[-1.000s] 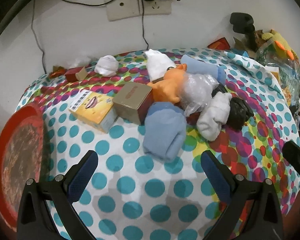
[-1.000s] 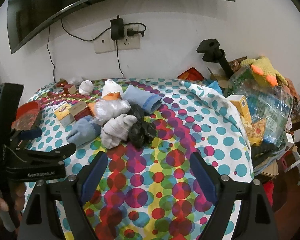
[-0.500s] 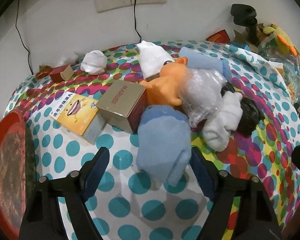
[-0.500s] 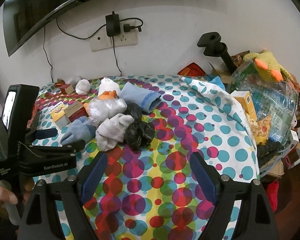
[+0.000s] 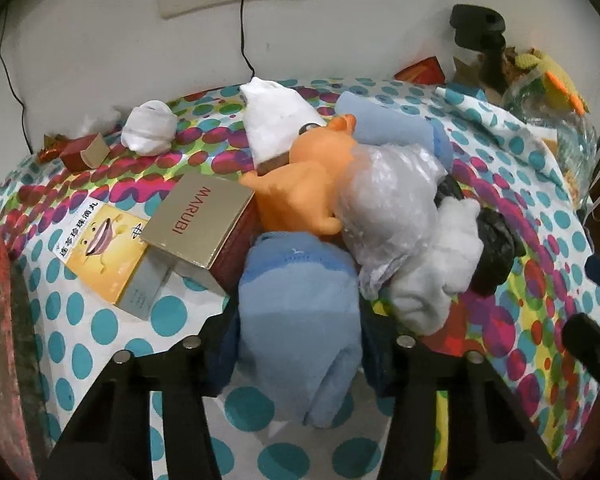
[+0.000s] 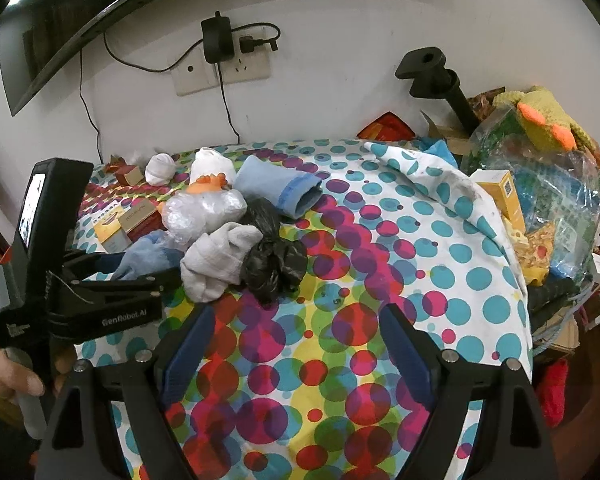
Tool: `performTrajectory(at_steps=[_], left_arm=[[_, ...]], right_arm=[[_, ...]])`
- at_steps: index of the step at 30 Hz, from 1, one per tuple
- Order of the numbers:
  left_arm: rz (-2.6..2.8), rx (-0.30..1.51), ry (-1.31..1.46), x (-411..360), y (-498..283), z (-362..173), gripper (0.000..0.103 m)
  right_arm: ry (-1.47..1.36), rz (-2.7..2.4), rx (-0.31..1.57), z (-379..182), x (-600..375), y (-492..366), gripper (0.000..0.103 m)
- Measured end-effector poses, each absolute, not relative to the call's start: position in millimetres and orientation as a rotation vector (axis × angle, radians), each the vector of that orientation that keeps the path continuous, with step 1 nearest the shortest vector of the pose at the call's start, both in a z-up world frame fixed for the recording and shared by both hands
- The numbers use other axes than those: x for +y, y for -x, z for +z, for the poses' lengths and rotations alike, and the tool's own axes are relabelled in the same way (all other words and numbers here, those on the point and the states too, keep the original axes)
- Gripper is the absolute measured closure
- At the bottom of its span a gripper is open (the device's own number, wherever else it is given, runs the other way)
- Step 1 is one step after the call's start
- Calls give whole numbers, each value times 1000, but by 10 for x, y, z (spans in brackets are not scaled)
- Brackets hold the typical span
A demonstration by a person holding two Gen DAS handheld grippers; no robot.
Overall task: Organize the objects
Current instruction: 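Reach the left gripper to the blue sock and close on it, then drop the blue sock in the red tray with left while right grasps a white sock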
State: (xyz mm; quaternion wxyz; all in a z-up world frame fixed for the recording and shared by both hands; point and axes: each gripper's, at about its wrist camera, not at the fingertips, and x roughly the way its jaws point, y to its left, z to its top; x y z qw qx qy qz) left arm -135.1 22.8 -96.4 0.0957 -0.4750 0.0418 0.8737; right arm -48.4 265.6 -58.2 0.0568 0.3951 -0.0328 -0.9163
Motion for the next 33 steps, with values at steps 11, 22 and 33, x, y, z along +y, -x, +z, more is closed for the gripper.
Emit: performTrajectory(at_steps=[11,22,33], left_arm=[[2579,160,1365,224,1252,-906,72],[2627,123,1331,-40,1018,-677,73],[2769,64,1361,-810,951,-467,73]], right_arm=[[-1200,-2723,-84,-658,2480,578,16],[-1201,-2670,-39,-695,2232,597,16],[-1210,-2716,12,-786,1902,863,19]])
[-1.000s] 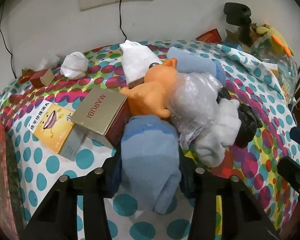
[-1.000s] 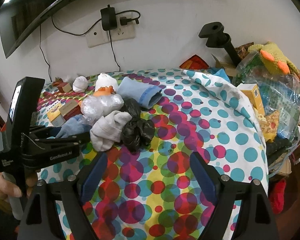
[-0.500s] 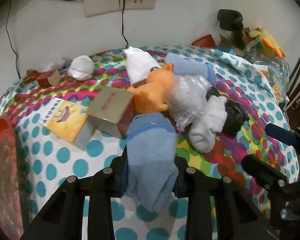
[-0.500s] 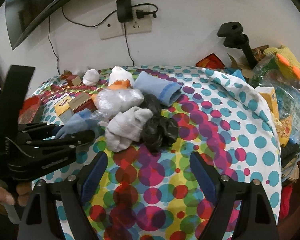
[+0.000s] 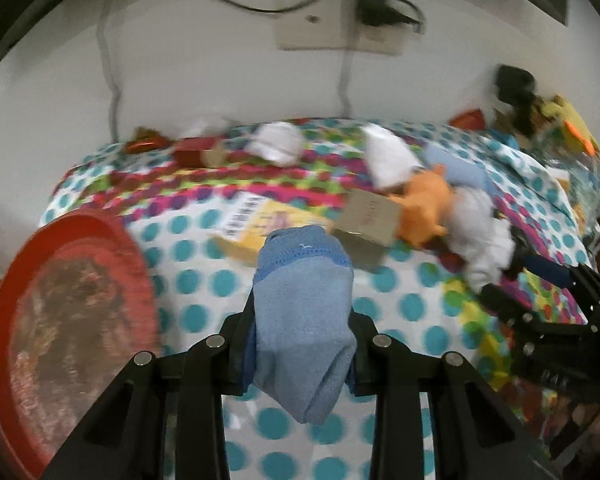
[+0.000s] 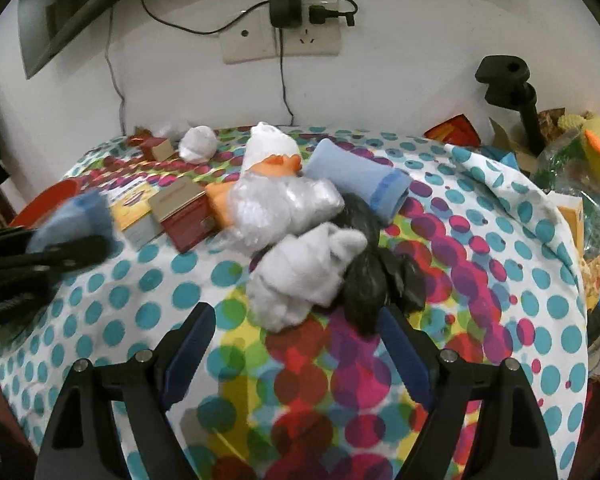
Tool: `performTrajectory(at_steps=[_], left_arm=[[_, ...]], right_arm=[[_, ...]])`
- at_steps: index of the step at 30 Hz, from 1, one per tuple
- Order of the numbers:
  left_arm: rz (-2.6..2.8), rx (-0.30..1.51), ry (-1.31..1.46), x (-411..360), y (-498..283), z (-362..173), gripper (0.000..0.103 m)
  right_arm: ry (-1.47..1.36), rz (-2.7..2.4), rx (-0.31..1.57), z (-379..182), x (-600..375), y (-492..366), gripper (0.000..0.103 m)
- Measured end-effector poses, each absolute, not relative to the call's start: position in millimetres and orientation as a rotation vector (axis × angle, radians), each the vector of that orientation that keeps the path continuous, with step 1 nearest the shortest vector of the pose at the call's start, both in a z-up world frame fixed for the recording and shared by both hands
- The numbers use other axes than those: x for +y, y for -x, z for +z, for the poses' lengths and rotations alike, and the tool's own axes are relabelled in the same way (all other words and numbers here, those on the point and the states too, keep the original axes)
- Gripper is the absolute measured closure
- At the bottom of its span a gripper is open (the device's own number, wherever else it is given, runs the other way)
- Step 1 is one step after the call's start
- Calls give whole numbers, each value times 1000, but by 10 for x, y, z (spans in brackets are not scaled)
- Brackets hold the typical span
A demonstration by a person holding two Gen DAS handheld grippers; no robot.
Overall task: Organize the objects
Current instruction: 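Drop the blue sock in the red tray with left while right grasps a white sock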
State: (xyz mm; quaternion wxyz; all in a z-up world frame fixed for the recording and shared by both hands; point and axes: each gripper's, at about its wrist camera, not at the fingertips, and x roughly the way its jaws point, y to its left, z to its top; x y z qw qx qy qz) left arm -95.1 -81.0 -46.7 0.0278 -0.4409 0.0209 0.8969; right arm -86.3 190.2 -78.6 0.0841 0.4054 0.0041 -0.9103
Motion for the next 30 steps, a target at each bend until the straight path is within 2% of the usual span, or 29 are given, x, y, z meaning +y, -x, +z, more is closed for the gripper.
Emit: performTrajectory(at_steps=[3,7,8,9,10,19,21,30], left_arm=[[2810,33,1379,-1070,940,-431,73],[2866,12,1405,-1409,905,-419,73],[2878,4,1411,-1485,890,-420,73],[2888,-8,1417,-1558,885,-426,73],[2895,-17,1428,-1617,878,-433,73],[2967,-118,1519,-2140,778,-583,73],[2976,-147,1533,-2236,750,-619,73],[3016,-226,1575,-2516,655,-733,72]], right_arm=[[-1232,-2725,19,-822,1855,947,24],[-1246,-2756,46,-849,1813,1024,27],[-1249,-2764,49,-853,1811,1040,30],[-1252,-2769,52,-856,1808,1060,41],[-1255,-2775,51,-858,1810,1079,44],[-1258,-2759,23,-831,1799,1069,64],[-1261,-2754,5,-822,1802,1046,71],[-1254,-2727,-3,-800,1738,886,73]])
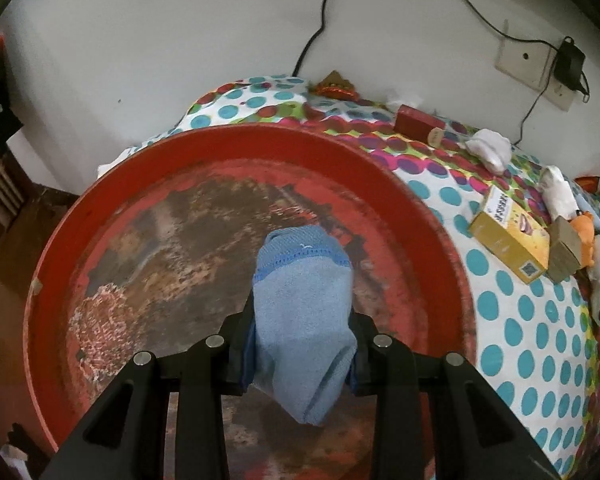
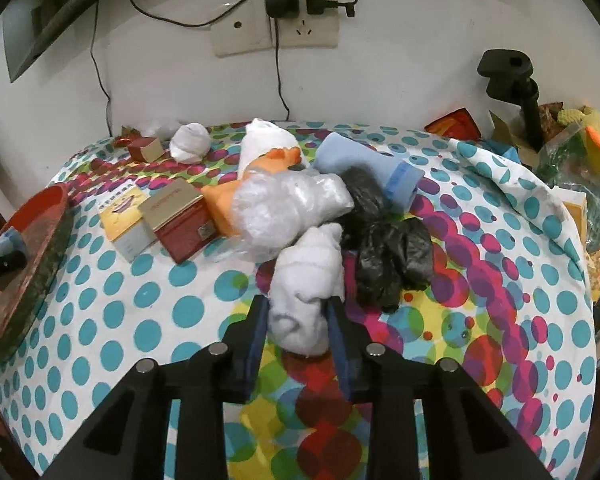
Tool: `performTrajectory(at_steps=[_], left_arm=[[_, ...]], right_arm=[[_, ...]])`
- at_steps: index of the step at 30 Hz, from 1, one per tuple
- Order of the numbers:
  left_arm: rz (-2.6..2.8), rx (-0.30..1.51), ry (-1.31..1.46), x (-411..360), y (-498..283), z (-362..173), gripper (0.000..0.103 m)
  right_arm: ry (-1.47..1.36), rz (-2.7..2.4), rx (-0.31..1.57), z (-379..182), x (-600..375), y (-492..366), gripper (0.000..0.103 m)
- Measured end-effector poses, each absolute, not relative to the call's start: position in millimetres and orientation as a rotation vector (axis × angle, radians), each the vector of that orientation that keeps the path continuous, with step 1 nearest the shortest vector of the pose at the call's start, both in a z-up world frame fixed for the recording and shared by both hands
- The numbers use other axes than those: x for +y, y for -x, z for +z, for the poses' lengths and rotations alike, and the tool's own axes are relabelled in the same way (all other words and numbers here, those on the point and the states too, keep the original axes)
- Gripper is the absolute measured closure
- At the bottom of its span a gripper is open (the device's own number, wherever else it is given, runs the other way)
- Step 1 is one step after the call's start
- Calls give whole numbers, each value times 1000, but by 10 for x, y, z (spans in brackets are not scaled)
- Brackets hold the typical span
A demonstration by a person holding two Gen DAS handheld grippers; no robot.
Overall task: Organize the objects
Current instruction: 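Drop the blue sock in the red tray with left while right grasps a white sock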
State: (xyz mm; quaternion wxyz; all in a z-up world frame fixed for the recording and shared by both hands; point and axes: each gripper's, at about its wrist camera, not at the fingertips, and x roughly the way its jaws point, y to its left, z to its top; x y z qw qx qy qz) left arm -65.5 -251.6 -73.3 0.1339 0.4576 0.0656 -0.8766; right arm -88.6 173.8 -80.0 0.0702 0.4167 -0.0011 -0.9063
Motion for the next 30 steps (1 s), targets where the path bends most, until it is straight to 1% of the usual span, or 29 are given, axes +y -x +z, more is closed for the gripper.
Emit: performTrajectory(at_steps=[3,7,12,15,17,19,25,27,30], left_arm=[[-2528,208,-1323,-2578,625,-749,71],[-2486,221,-1332,-2673,589,-790,67],[-2465,243,-1337,-2737,528,-820,64],[-2462,267,-1338,-2750,498,-821,55],[-2460,257,-1321,-2735,464,-802,42],[-2466,235,-1307,-2714,441,-775,34],[-2484,225,-1300,-2659,341,-731,26],[-2488,207,-1301,-2634,316,-724,25],[-2505,178,-1313,-2598,284,-697,21]], right_arm=[[-1245,-2724,11,-771,1707,829,73],[-1245,-2715,17,-741,1676,789,74],[-1241,-2705,34,-723,1617,703,80],[-1244,-2696,43,-719,1579,658,81],[-1242,-2689,47,-706,1555,627,81],[-1232,-2685,61,-681,1519,594,82],[-1181,-2654,104,-581,1352,547,82],[-1164,-2641,121,-544,1274,541,82],[-1132,-2609,141,-489,1118,538,82]])
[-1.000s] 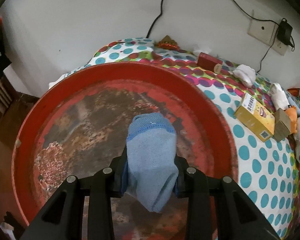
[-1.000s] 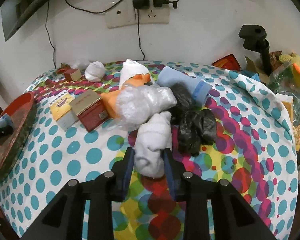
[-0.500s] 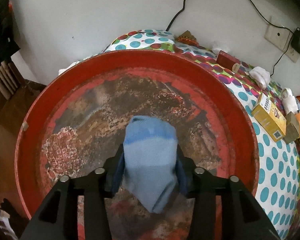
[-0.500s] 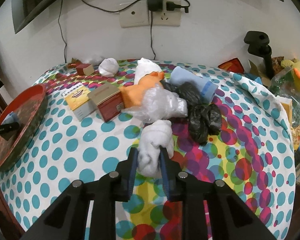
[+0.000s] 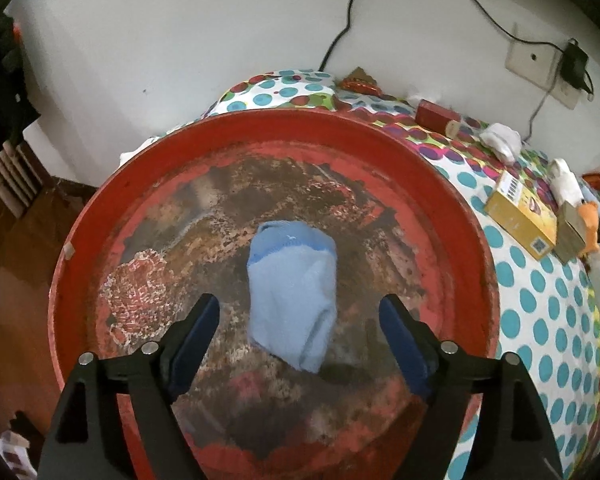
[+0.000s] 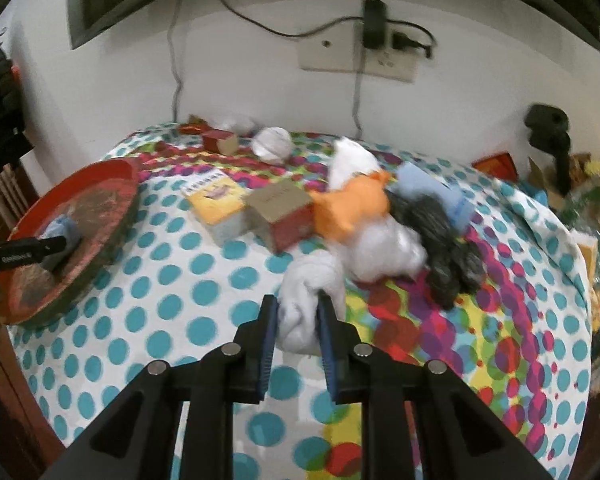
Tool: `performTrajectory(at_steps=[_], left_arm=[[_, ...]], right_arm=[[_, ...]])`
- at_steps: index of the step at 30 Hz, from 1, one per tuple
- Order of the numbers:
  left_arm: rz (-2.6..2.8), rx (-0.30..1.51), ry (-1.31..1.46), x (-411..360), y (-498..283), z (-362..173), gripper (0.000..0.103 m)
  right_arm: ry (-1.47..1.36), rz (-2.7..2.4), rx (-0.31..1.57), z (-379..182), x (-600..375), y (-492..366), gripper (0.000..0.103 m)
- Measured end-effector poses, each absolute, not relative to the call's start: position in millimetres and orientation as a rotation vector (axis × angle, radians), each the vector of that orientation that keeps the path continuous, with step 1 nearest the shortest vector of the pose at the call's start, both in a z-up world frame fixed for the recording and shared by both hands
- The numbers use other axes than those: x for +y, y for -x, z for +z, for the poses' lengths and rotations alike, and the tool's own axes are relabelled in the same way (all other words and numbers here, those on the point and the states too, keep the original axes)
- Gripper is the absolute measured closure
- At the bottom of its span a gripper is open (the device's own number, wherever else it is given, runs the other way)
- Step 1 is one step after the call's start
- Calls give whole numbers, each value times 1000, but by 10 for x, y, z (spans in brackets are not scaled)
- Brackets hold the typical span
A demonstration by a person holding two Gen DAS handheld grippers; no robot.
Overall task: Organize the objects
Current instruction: 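Drop the blue sock in the red tray with left while right grasps a white sock, then carry the white sock to the red tray and release it with the right gripper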
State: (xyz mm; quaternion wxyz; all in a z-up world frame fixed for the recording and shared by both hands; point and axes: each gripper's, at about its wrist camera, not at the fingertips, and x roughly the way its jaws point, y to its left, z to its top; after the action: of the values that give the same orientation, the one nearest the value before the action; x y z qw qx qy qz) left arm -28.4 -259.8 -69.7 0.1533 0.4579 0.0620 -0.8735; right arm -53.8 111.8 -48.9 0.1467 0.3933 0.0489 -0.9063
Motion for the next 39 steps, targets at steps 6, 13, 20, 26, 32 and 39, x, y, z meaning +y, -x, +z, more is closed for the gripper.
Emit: performTrajectory(at_steps=[6,13,20,26,32,39], left_arm=[[-2513,134,-1286,-2603,205,-618,16],[-2490,201,-1234,-2808,138,-548,15],[-2440,242,-1207,-3030,82,-570,15],[-2425,271,-1202,-3160,36,-596,15],[-2420,285,-1210,-3205,40,-630,15],[-2418,299,-1215,-3217,45,-641,15]], right_arm=[[-1079,-2527,214,-416,694,555,82],[-1022,-2443,243,-363,178,542,82],[-964,-2343,239,-283,-343,553,82],[-959,-2275,285,-350,-750,557,82],[-994,-2228,303,-475,-1013,630,82],[-1026,-2197,337,-611,-1199,702,80]])
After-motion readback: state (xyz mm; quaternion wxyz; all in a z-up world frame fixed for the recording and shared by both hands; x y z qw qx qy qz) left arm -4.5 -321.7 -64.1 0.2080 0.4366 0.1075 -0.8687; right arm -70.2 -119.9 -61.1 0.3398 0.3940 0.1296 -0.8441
